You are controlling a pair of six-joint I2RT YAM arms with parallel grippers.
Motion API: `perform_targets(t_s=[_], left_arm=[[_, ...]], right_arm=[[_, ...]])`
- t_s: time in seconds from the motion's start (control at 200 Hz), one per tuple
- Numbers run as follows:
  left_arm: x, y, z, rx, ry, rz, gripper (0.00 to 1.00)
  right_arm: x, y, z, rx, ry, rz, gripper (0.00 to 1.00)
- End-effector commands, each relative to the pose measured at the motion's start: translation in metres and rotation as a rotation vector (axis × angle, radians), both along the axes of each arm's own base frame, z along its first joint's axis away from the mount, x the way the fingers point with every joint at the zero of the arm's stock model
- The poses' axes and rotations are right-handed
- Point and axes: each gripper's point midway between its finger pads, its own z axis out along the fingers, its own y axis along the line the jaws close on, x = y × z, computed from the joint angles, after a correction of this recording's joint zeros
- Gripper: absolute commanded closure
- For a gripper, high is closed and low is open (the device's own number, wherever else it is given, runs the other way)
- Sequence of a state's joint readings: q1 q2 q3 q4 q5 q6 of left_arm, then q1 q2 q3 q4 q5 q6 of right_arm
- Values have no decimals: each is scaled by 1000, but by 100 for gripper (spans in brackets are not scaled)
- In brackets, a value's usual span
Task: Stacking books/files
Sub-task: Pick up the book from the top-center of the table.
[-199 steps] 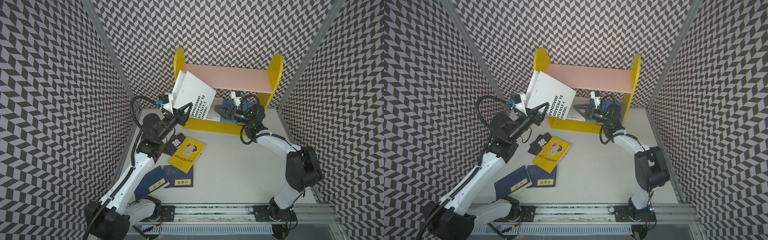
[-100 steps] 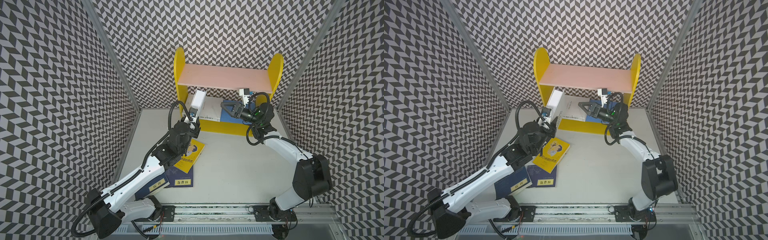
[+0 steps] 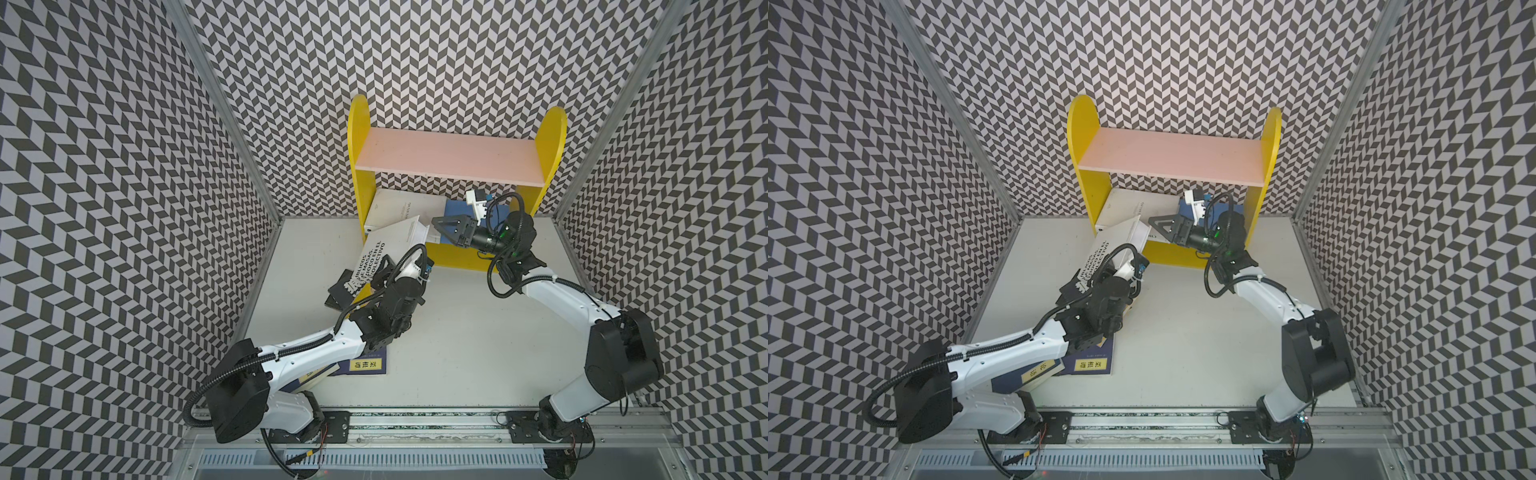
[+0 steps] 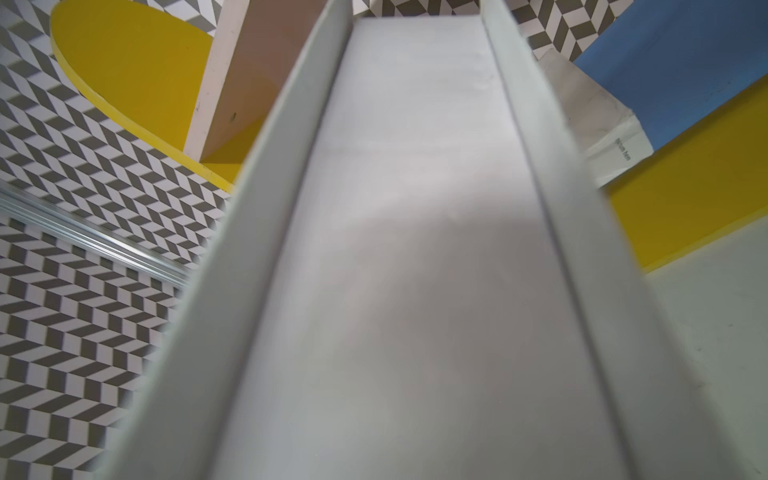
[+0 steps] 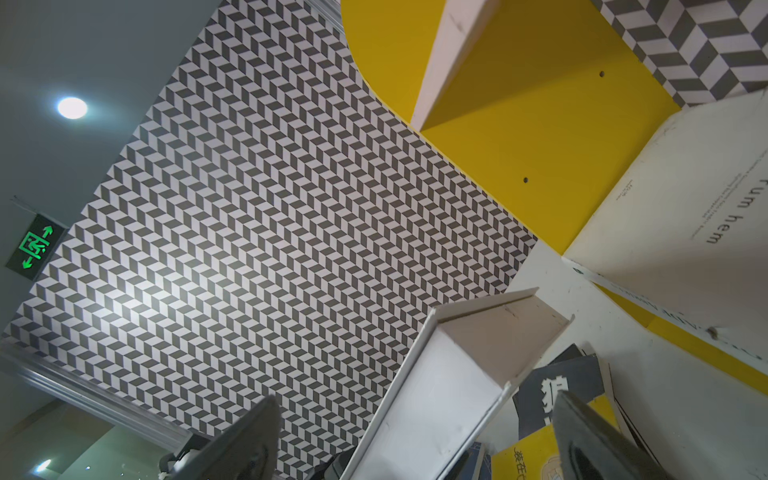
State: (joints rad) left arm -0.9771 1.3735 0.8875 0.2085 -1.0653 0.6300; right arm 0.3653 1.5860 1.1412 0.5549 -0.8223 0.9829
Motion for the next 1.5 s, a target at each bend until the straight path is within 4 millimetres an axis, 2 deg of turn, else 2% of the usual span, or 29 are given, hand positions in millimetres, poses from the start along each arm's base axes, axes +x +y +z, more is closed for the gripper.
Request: perform_targets(t_s=[0.0,0.155,0.285,0.361,0.531,0.666,0.906,1.107,1.287,1.497], left_arm=[[-4,-3,5,67,-54,33,76],[-8,-13,-5,103,-49,12,76],[-10,-17,-8,125,-53,7,77],[-11,-18,-8,134,-59,3,77],[-17,-26,-11,160,-66,-25,77],[-19,-30,-19,186,-61,-39,77],[-19,-31,-23,211,-75,-39,74],[-21,-35,-28,216,-70,-55,61],[-27,-39,-31,178,-47,-103,41],[-38,-46,-36,137,-23,-147,27]], right_arm=[[-5,4,-12,-25,19,-9,0],[-2,3,-31,-58,55,-25,1],[-2,10,-39,-69,71,-8,1],[-1,14,-51,-90,105,14,1],[1,24,-68,-91,148,51,13],[3,26,-69,-86,157,53,28],[7,25,-79,-98,183,37,45],[15,22,-90,-99,213,15,54],[26,13,-85,-74,209,-16,60],[37,3,-85,-71,206,-52,66]])
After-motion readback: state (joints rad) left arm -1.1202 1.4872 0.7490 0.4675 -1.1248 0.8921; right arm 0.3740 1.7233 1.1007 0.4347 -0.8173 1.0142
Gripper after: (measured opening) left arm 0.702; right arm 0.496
